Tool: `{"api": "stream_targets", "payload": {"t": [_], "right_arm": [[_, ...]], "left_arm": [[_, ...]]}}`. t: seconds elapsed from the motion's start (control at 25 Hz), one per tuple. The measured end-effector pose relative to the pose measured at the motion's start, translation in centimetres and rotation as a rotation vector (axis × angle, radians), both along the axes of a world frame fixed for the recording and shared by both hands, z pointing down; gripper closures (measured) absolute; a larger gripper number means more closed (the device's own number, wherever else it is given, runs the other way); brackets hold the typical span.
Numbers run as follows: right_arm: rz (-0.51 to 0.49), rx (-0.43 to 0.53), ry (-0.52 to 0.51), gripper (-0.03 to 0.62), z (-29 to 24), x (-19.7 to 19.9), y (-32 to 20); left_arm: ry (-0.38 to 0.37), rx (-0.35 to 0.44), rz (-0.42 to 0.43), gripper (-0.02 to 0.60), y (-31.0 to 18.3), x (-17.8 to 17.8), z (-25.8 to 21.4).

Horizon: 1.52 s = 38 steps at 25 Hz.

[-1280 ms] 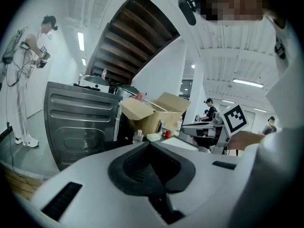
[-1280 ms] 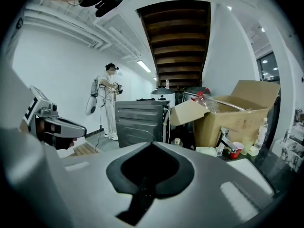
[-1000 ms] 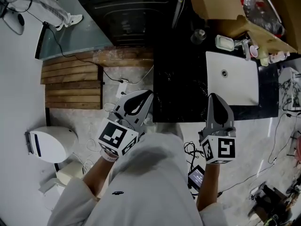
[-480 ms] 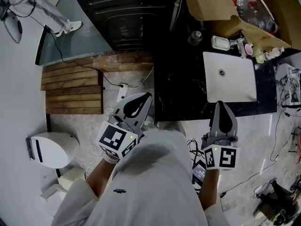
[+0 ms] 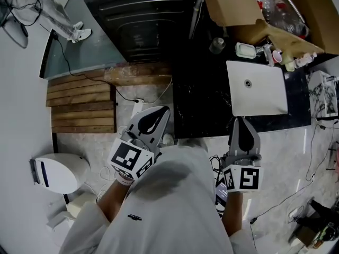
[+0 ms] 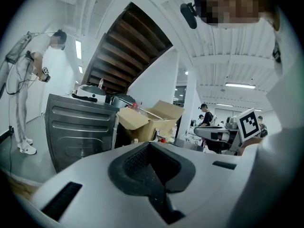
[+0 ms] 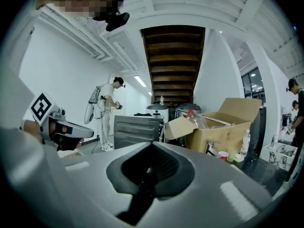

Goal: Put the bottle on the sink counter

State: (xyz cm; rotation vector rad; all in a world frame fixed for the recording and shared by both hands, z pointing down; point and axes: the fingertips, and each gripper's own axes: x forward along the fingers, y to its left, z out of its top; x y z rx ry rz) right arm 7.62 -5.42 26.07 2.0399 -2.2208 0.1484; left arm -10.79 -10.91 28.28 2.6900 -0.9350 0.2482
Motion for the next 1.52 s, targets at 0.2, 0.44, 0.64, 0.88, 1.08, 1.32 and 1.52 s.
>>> {"api": "stream_targets", "payload": {"t": [0.2,0.44,0.64,0.88,1.08,1.32,1.52], "right_arm": [[-0.006,0.001,-0.006,0.583,-0.2,-0.3,-0.2],[-0.031,-0.017,-0.001,0.583,0.3,-0.9,0.1],[-0.055,-0.023,0.006,0.583,0.4,-1.3,0.7],[-0.054,-0.033,-0.008,0.583,0.9,-1.5,1.1],[-0.068,-0.050,0.008,0.583,1.0,-1.8,1.4],[-0.080,-0.049,0.011,0.583,1.2,-2.3,1.9],[-0.081,-0.053,0.005,0.583,1.2,-2.1,2.0]], "left_arm": [[-0.006,0.006,0.022,0.574,0.1,0.3,-0.7],[0.003,-0.008,0.026,0.574,0.3,0.2,-0.5],[0.000,-0.002,0.033,0.574,0.3,0.2,-0.7],[-0.001,-0.011,0.049,0.574,1.1,0.4,-0.3],[-0.002,-0.013,0.056,0.574,1.6,0.4,-0.2],[0.002,-0.014,0.066,0.574,2.1,0.6,0.0],[0.003,-0.010,0.073,0.574,2.3,1.2,-0.3]]}}
